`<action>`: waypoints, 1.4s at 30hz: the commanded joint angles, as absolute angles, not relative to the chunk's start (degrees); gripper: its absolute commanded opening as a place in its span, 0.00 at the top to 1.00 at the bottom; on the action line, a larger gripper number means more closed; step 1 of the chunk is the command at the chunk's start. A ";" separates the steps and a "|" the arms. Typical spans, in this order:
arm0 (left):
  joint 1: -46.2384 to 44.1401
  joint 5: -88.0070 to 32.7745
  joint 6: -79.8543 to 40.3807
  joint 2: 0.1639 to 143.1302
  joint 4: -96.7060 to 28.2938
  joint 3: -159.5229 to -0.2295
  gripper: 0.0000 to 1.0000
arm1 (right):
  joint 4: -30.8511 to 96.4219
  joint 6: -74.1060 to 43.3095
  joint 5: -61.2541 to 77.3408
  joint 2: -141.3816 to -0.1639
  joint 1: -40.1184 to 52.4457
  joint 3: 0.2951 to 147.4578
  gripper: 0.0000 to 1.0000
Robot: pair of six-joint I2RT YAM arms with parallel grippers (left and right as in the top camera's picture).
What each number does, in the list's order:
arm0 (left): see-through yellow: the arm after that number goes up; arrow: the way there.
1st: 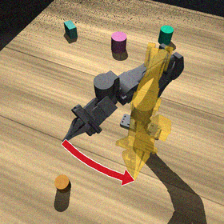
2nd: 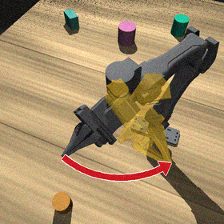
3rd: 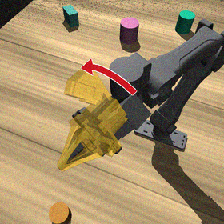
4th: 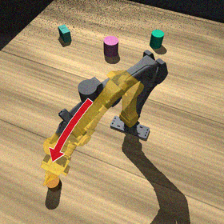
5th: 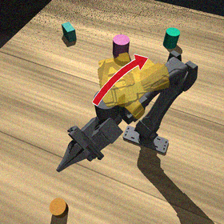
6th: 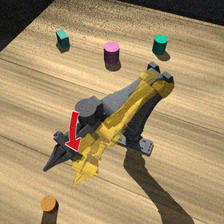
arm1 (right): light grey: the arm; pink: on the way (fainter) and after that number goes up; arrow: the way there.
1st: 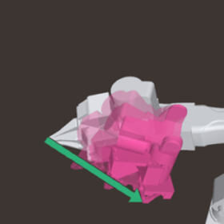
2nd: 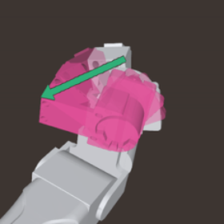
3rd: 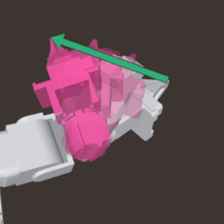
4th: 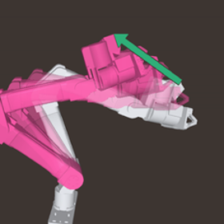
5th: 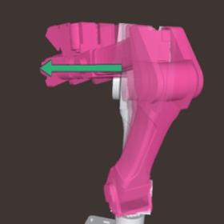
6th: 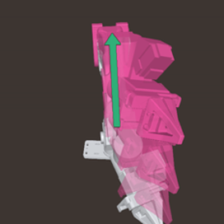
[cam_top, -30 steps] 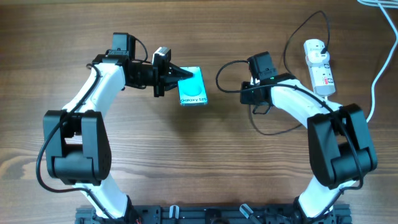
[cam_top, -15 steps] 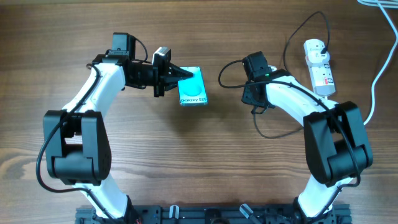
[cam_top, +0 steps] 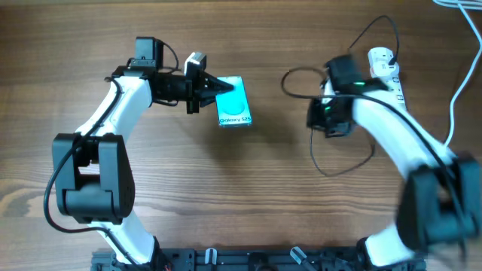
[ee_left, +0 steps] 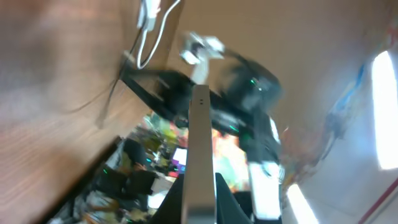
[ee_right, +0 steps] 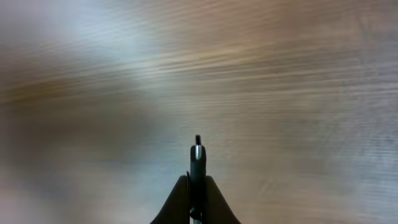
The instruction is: Plug charger to phone and switch on socket
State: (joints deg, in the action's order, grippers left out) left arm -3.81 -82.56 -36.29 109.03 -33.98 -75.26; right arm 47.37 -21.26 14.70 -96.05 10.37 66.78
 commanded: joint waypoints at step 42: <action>-6.72 -90.37 -60.38 108.64 15.49 -76.03 0.96 | -10.59 -45.58 63.90 -81.17 24.03 47.27 0.96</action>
State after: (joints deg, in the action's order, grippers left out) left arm -6.37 -88.44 -62.13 109.03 15.11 -75.26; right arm -8.19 -42.68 64.01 -80.31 23.86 47.20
